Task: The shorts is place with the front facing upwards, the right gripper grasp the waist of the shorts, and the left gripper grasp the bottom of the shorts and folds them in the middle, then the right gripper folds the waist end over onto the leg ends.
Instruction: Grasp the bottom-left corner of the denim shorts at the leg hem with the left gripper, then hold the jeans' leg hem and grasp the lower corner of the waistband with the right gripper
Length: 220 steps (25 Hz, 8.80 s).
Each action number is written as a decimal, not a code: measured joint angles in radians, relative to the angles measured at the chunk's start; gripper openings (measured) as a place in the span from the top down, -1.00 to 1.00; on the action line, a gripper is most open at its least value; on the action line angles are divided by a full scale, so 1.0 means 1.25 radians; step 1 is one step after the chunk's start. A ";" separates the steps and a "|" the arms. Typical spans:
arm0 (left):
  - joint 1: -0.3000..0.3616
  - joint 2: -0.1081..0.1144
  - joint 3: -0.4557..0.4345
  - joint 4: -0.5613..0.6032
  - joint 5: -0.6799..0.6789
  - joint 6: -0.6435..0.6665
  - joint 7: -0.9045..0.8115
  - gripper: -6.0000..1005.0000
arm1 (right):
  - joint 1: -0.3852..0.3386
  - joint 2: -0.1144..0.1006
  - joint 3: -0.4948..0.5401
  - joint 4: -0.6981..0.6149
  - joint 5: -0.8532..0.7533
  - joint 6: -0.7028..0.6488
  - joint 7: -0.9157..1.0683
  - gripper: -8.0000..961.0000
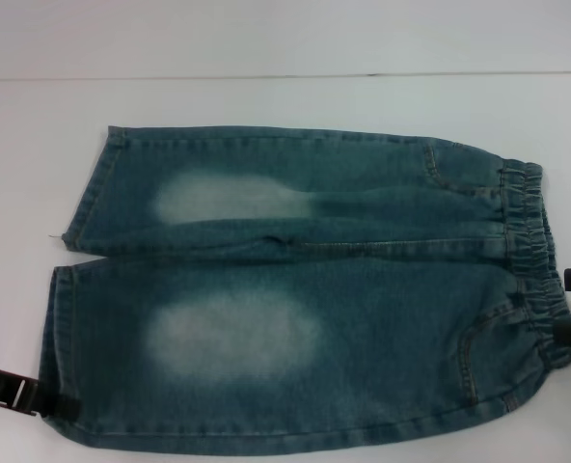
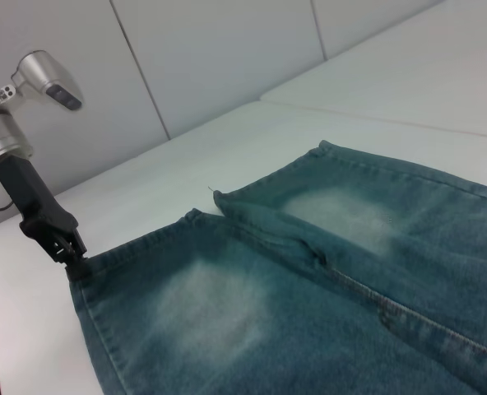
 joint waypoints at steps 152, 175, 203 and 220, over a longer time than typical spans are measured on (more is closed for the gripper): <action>-0.043 -0.003 0.006 0.000 -0.061 0.028 0.018 0.86 | 0.057 -0.107 -0.066 0.153 -0.079 0.179 0.481 -0.55; -0.038 -0.003 0.009 0.005 -0.094 0.039 0.022 0.86 | 0.104 -0.118 -0.108 0.101 -0.127 0.071 0.588 -0.53; -0.051 -0.003 0.019 0.017 -0.103 0.047 0.024 0.86 | 0.119 -0.079 -0.179 0.098 -0.178 0.171 0.641 -0.48; -0.042 -0.004 0.019 0.011 -0.103 0.045 0.043 0.86 | 0.128 -0.062 -0.193 0.126 -0.177 0.174 0.637 -0.45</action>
